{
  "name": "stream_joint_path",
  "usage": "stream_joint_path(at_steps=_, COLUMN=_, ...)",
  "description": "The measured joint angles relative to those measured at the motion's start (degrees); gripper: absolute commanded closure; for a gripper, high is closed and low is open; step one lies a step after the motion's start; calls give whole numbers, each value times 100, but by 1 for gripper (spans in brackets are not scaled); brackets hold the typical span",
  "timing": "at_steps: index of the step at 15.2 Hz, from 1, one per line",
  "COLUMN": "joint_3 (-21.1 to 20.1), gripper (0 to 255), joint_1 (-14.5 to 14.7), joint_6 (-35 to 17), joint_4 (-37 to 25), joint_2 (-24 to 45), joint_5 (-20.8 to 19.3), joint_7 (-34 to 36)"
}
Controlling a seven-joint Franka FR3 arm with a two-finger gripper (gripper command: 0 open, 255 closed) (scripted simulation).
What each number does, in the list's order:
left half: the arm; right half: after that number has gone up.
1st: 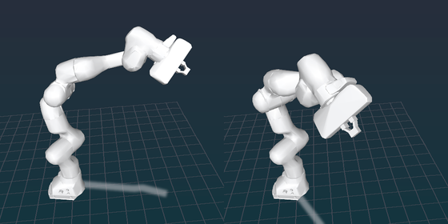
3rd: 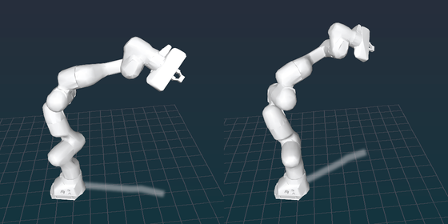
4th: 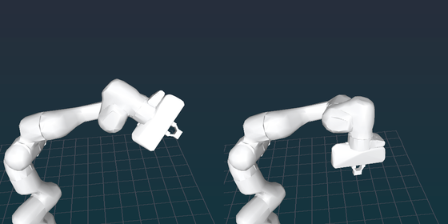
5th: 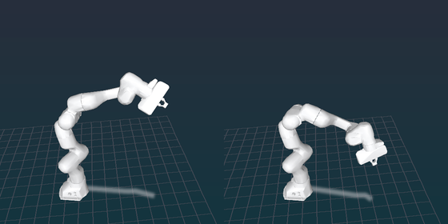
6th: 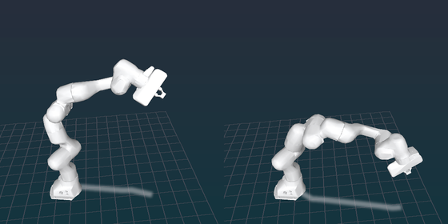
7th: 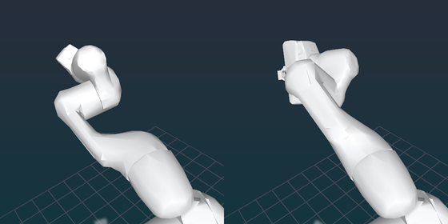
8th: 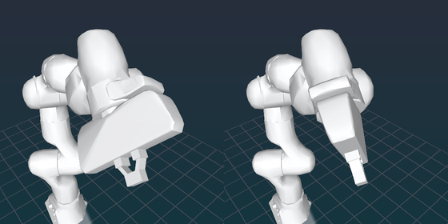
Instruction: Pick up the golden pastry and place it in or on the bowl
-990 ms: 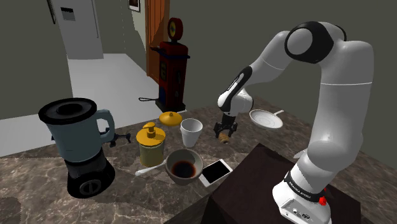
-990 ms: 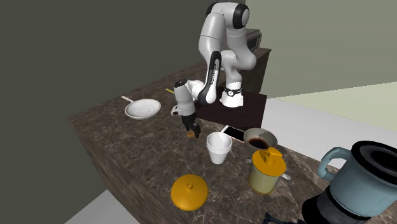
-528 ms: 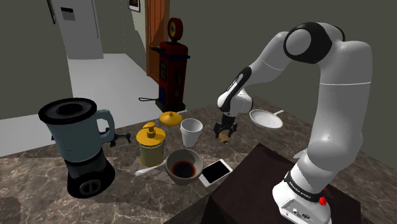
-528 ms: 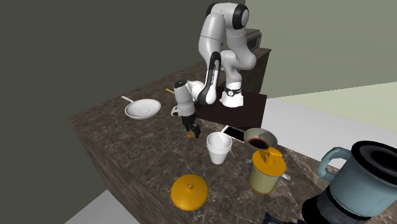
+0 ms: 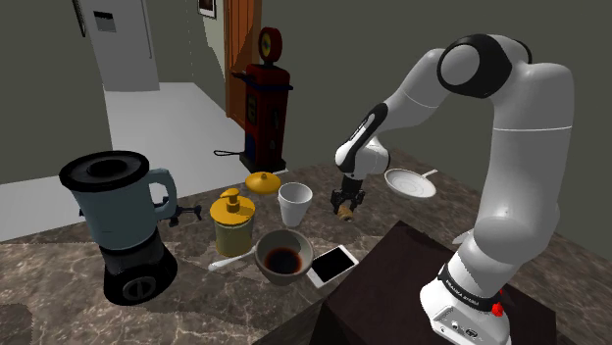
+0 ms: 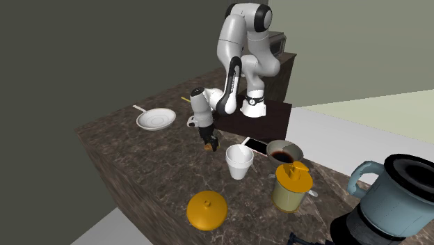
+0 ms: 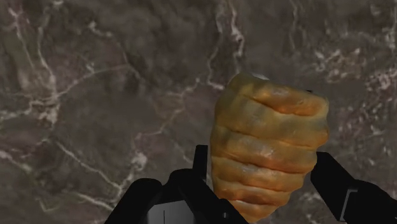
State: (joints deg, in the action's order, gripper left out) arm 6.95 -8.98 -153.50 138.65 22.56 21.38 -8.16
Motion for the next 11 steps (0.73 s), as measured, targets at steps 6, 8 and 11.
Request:
stream_joint_path(at_steps=6, joint_3=97, gripper=255, joint_1=65, joint_6=191, joint_4=55, joint_2=-250, joint_5=-138, joint_7=117)
stream_joint_path(at_steps=8, joint_3=159, gripper=255, joint_1=102, joint_6=318, joint_4=110, joint_2=-438, joint_5=-234, joint_7=194)
stream_joint_path(at_steps=11, joint_3=238, gripper=255, joint_1=153, joint_6=512, joint_4=148, joint_2=-681, joint_5=-378, joint_7=316)
